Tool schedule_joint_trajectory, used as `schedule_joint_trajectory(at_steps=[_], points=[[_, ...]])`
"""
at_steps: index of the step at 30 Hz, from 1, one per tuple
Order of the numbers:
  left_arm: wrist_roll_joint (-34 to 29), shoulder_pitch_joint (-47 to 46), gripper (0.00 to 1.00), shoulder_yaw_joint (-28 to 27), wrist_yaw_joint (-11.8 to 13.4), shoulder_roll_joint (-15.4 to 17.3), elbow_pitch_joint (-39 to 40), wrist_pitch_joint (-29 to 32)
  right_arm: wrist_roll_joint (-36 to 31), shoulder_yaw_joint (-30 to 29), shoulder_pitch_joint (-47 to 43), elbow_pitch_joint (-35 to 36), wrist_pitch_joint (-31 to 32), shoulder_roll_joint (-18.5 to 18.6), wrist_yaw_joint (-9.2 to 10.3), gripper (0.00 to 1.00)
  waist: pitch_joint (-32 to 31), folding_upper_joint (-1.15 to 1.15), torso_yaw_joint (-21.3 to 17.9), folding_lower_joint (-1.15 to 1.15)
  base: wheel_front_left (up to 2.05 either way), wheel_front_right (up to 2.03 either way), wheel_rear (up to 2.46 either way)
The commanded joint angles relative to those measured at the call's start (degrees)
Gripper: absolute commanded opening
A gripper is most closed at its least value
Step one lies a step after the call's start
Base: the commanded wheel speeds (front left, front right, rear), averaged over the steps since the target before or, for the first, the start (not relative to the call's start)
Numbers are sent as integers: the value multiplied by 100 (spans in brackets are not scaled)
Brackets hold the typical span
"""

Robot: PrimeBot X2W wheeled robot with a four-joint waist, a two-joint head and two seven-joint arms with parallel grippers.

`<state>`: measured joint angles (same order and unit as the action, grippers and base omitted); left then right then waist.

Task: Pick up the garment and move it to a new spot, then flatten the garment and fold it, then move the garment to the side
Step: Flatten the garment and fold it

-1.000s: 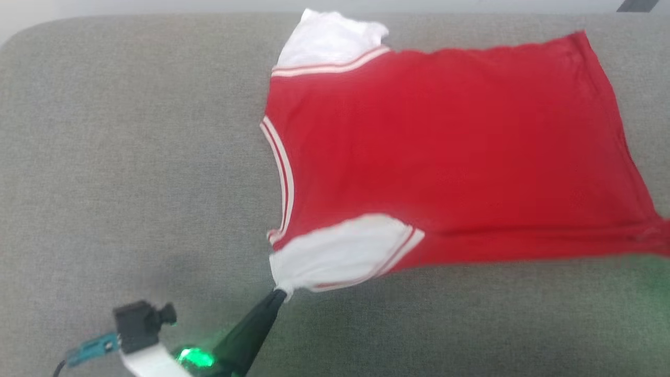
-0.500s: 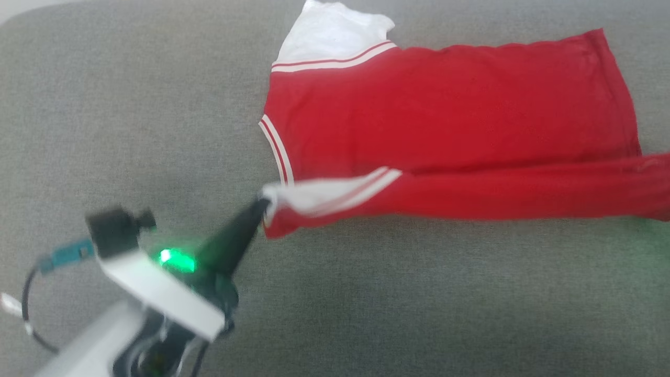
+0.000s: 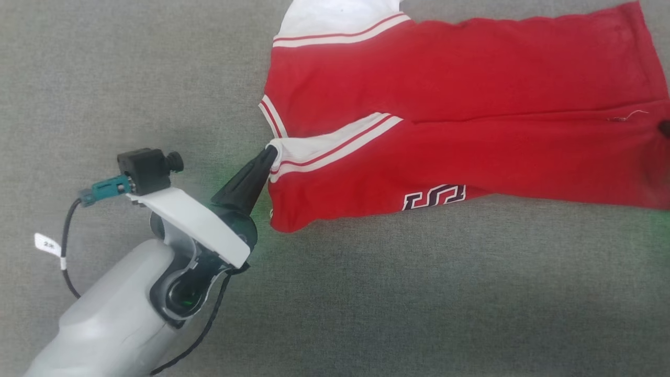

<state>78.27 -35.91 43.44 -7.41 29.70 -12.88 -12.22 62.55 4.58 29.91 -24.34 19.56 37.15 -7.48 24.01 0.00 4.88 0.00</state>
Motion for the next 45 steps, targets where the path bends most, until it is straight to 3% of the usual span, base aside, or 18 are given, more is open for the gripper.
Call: schedule_joint_trajectory(at_steps=[1, 6, 7, 8, 9, 10, 11, 15, 17, 19, 29, 33, 36, 40, 45], points=[[-34, -130, 0, 67, -5, -54, -180, -65, -57, 60, 119, -74, -71, -61, -2, 0, 66, 0, -13, 0, 0, 0, 0], [-228, -389, 0, 462, -5, -129, -829, -84, -162, 306, 234, -246, -229, -81, -2, 0, 124, 0, -44, 0, 0, 0, 0], [-293, -435, 23, 548, -5, -123, -940, -89, -174, 371, 235, -249, -264, -79, -2, 0, 112, 0, -54, 0, 0, 0, 0], [-346, -497, 54, 632, -5, -92, -1059, -98, -218, 434, 232, -231, -327, -61, -2, 0, 91, 0, -61, 0, 0, 0, 0], [-358, -542, 100, 692, -4, -75, -1142, -98, -284, 512, 224, -202, -413, -18, -2, 29, 57, 0, -68, 0, 0, 0, 0], [-422, -608, 100, 762, -4, -32, -1185, -94, -344, 590, 200, -161, -501, 29, -2, 79, 16, 0, -75, 0, 0, 0, 0], [-484, -684, 100, 823, -4, 32, -1226, -97, -391, 655, 163, -116, -596, 54, -2, 100, -32, 0, -77, 0, 0, 0, 0], [-639, -938, 100, 1025, -5, 395, -1163, 121, -487, 823, -32, 51, -919, 199, -2, 100, -283, 0, -51, 0, 0, 0, 0], [-718, -1160, 100, 1172, 22, 772, -964, 593, -451, 790, -197, 158, -1109, 313, -2, 100, -459, 0, -2, 0, 0, 0, 0], [-738, -1247, 100, 1197, 87, 890, -854, 778, -420, 753, -257, 191, -1156, 342, -2, 100, -505, 0, 10, 0, 0, 0, 0], [269, -1328, 100, 1531, 1224, 1519, 1040, 3323, -377, 583, -351, 455, -1265, 455, -2, 100, -549, 0, -72, 0, 0, 0, 0], [482, -1258, 100, 1639, 1579, 1511, 1225, 3721, -380, 624, -271, 512, -1258, 406, -2, 100, -402, 0, -205, 0, 0, 0, 0], [593, -1234, 100, 1632, 1656, 1394, 951, 3764, -357, 664, -225, 548, -1248, 398, -2, 100, -269, 0, -320, 0, 0, 0, 0], [722, -1151, 100, 1723, 1633, 1182, 409, 3931, -327, 692, -140, 573, -1256, 456, -2, 100, -126, 0, -462, 0, 0, 0, 0], [920, -1093, 100, 1855, 1408, 924, -134, 4167, -296, 728, -77, 631, -1211, 578, -2, 100, -35, 0, -564, 0, 0, 0, 0]])
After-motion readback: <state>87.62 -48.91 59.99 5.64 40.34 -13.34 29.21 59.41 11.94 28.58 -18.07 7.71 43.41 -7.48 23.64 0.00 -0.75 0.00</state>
